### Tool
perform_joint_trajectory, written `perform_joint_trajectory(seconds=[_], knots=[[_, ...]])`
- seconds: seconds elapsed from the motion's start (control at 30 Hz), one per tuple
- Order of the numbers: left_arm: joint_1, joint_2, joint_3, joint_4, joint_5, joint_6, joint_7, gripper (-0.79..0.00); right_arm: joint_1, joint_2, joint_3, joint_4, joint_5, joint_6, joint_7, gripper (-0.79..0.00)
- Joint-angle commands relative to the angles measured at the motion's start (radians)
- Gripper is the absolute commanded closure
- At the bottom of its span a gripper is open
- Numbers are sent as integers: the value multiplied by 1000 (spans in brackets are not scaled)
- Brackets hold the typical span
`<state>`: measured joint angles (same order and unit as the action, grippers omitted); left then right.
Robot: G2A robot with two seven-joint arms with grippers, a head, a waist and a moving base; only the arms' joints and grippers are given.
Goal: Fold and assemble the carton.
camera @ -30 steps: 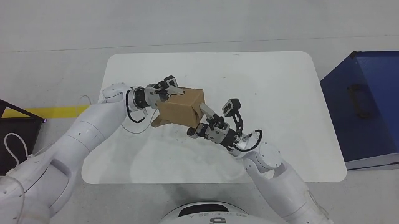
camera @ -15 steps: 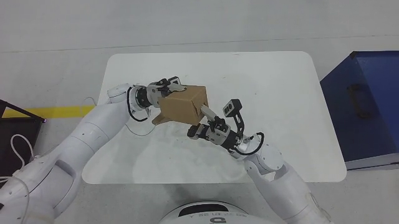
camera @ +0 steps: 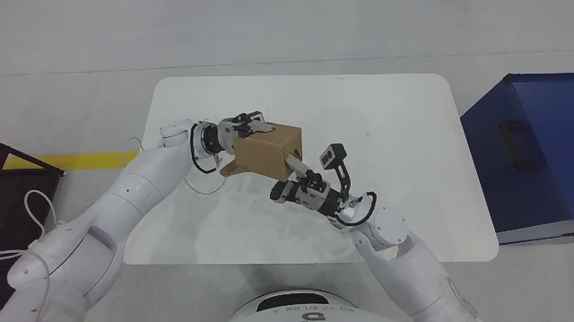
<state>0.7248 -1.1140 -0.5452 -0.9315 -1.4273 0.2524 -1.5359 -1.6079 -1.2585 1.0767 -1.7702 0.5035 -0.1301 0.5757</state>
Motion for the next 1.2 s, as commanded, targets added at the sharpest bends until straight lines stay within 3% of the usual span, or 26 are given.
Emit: perform_joint_trajectory(seconds=[0.0, 0.43, 0.9, 1.17], knots=[[-2, 0, -1, 2, 15, -9, 0, 0, 5, 0, -4, 2, -9, 9, -10, -785], [13, 10, -14, -33, 24, -31, 0, 0, 9, 0, -15, 3, -25, 5, -33, -785], [48, 41, -65, -80, 8, -58, 0, 0, -65, 19, 93, -47, 90, -63, 23, -785], [48, 42, -67, -76, 11, -62, 0, 0, -72, 21, 97, -54, 131, -52, 49, -785]])
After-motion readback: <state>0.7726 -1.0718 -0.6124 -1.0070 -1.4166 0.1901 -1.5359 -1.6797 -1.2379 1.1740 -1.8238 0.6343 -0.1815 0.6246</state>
